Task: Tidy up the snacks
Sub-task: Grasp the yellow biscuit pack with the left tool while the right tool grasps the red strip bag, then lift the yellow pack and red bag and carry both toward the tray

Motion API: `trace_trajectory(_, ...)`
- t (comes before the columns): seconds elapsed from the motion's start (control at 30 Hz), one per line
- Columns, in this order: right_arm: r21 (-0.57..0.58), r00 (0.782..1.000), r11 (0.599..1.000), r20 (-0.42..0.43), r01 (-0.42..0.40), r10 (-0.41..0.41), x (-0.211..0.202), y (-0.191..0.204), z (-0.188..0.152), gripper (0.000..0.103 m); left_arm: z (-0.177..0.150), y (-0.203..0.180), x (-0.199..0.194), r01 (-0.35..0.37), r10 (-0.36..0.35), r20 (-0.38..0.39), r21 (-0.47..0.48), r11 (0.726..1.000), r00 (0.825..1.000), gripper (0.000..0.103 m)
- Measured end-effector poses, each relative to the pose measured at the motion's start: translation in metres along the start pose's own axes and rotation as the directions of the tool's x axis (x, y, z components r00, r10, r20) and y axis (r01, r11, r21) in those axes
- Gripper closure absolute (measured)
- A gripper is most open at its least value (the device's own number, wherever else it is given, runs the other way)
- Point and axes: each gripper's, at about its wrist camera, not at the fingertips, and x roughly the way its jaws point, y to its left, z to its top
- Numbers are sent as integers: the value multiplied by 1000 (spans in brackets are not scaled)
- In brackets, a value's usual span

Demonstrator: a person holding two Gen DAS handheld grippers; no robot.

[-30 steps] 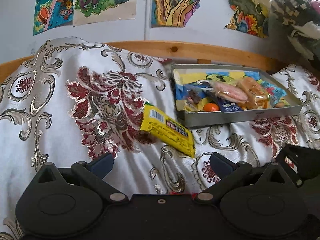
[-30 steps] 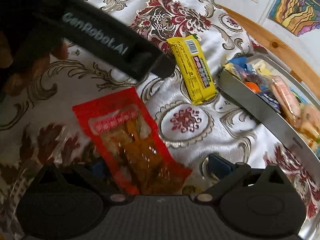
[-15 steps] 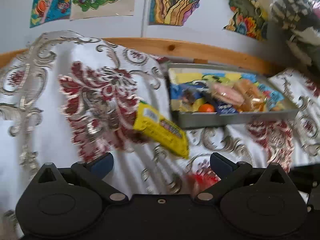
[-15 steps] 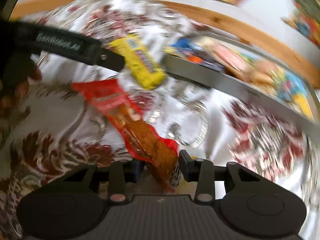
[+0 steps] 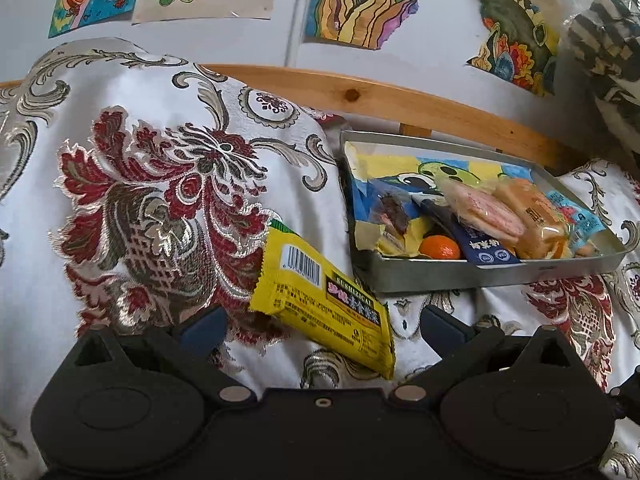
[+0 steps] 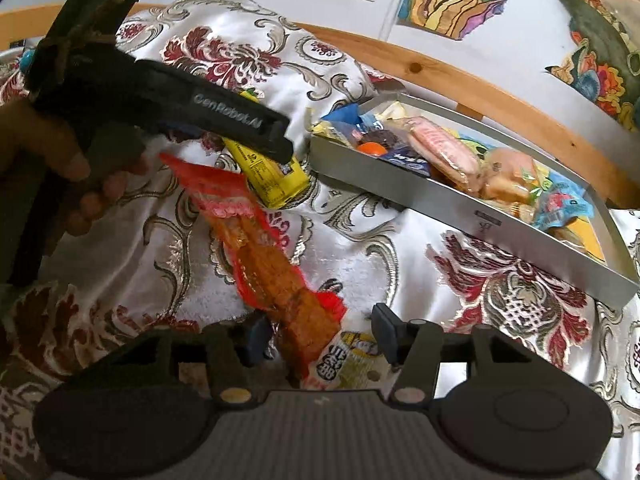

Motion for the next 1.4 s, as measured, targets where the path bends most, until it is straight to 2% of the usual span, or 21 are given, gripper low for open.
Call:
trace_trajectory(0.13,-6,1000,1000,-8,9,-9,5,6,-2,40,-1,0,1,15,-15,21,-36,999,1000,1)
trace_trajectory(0.23,3,1000,1000,-13,14,-14,5,5,1,39,-3,-3,-2,51,-47,55,-66,997,997,7)
trace_trajectory(0.3,9,1000,1000,-3,21,-21,5,3,3,41,-3,-8,-4,81,-77,73,-60,995,994,13)
trace_trajectory(0.4,13,998,998,26,54,-55,1,3,7,49,0,-12,-7,102,-97,106,-50,993,990,20)
trace_trajectory(0.5,15,996,997,36,82,-83,1,5,12,60,3,-12,-4,71,-62,107,-76,995,992,33)
trace_trajectory(0.53,12,995,996,30,91,-91,3,5,14,67,3,-10,-2,65,-55,100,-96,993,993,40)
trace_trajectory(0.57,9,995,996,25,94,-94,4,6,14,69,4,-7,0,64,-54,93,-114,991,994,47)
trace_trajectory(0.6,9,995,996,21,94,-94,5,6,15,69,4,-6,2,57,-46,85,-127,990,995,51)
trace_trajectory(0.67,33,997,997,8,76,-76,4,3,15,70,4,-3,6,32,-23,64,-138,990,998,64)
trace_trajectory(0.77,85,998,994,-6,63,-63,0,-5,17,70,2,2,8,20,-11,54,-157,987,998,75)
trace_trajectory(0.93,150,997,985,-2,79,-80,-18,-14,18,71,4,3,3,39,-32,38,-193,980,999,84)
trace_trajectory(1.13,243,998,968,-6,65,-65,-44,-21,12,71,5,-14,-20,70,-62,55,-164,984,997,93)
trace_trajectory(1.27,259,998,964,-7,65,-66,-59,-16,3,71,1,-29,-38,35,-27,69,-121,992,997,93)
trace_trajectory(1.4,269,998,961,9,60,-65,-73,-11,-2,71,-3,-35,-55,12,-3,80,-118,993,997,93)
